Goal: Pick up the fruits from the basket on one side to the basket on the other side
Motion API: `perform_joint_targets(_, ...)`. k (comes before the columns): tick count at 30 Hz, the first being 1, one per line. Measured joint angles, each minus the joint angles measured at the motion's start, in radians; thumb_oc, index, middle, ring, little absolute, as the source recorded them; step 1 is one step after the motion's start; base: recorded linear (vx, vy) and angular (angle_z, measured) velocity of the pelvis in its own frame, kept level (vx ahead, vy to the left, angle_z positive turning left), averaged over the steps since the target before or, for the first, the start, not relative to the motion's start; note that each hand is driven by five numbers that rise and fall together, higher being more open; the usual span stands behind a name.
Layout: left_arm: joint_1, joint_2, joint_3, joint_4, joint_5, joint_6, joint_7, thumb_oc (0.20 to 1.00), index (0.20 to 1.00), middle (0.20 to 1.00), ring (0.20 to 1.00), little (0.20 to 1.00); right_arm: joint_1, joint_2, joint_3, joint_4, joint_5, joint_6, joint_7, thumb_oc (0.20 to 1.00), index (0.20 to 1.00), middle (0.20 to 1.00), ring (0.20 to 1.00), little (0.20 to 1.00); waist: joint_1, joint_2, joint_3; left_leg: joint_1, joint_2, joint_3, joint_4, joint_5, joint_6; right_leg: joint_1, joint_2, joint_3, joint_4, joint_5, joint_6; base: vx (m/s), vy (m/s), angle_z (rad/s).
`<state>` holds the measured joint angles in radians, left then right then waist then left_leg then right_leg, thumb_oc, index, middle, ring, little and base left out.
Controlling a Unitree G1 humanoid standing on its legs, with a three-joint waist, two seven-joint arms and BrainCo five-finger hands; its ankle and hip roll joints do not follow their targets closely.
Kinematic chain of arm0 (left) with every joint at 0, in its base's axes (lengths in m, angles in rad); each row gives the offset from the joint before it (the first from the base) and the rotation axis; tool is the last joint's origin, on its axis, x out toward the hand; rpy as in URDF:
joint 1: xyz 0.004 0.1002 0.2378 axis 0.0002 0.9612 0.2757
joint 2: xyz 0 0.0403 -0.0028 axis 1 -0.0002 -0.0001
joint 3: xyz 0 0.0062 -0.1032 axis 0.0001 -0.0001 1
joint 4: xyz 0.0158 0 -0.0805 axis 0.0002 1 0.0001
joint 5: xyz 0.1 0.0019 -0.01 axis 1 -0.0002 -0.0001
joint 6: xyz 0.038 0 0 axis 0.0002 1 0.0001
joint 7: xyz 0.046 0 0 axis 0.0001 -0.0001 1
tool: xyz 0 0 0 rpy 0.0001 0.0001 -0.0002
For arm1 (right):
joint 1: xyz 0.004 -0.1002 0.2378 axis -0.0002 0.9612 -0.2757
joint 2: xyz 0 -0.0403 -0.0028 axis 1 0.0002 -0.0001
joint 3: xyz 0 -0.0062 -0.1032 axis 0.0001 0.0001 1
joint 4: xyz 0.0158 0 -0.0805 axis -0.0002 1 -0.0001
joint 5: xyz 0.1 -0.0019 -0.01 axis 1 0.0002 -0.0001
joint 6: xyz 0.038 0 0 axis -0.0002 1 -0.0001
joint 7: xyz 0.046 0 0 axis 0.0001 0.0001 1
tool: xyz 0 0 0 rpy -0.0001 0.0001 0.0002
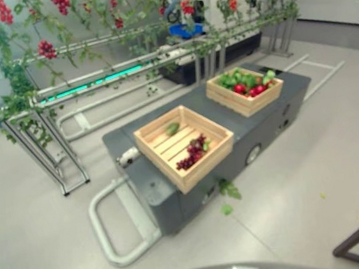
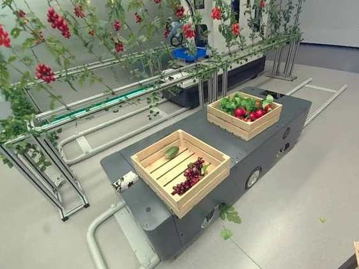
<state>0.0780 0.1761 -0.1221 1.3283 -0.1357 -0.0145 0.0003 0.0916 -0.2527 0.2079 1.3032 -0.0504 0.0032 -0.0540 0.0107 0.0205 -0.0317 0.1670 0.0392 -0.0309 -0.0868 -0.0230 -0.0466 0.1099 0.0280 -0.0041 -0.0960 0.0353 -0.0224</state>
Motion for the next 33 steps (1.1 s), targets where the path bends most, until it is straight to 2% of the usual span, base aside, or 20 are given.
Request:
perform_joint_targets(17, 0.007, -0.002, 0.015, 0.000, 0.005, 0.000, 0.001, 1.000, 1.000, 1.000, 1.000, 1.000, 0.005, 0.001, 0.001, 0.000, 0.000, 0.000, -0.004, 1.000, 1.000, 1.000, 1.000, 1.000, -0.001, 0.002, 0.002, -0.001, 0.001, 0.001, 0.000, -0.001, -0.001, -0.002, 0.002, 0.001, 0.000, 0.000, -0.001, 0.00, -0.002, 0.00)
perform_joint_targets(24, -0.003, 0.004, -0.056, -0.005, 0.068, 0.000, 0.015, 1.000, 1.000, 1.000, 1.000, 1.000, 0.005, 0.001, 0.005, -0.001, 0.000, 0.000, -0.007, 1.000, 1.000, 1.000, 1.000, 1.000, -0.003, 0.005, 0.004, -0.004, 0.004, 0.001, 0.000, -0.001, -0.002, -0.004, 0.003, 0.001, 0.000, -0.001, -0.002, -0.02, -0.026, 0.00)
perform_joint_targets(27, -0.009, 0.011, -0.096, -0.014, 0.125, -0.002, 0.018, 1.000, 1.000, 1.000, 1.000, 1.000, 0.000, -0.001, 0.015, -0.006, 0.000, 0.000, -0.007, 1.000, 1.000, 1.000, 1.000, 1.000, -0.021, 0.009, 0.006, -0.011, 0.009, -0.002, 0.000, 0.000, -0.004, -0.010, 0.004, -0.003, 0.001, -0.001, -0.002, -0.05, -0.049, 0.02)
perform_joint_targets(33, -0.024, 0.006, -0.107, -0.013, 0.162, -0.002, 0.020, 1.000, 1.000, 1.000, 1.000, 1.000, 0.001, -0.012, 0.025, -0.019, 0.000, -0.001, -0.008, 1.000, 1.000, 1.000, 1.000, 1.000, -0.025, 0.023, 0.020, -0.034, 0.011, -0.007, 0.018, -0.001, -0.012, -0.023, 0.006, -0.006, 0.004, -0.002, -0.004, -0.07, -0.069, 0.03)
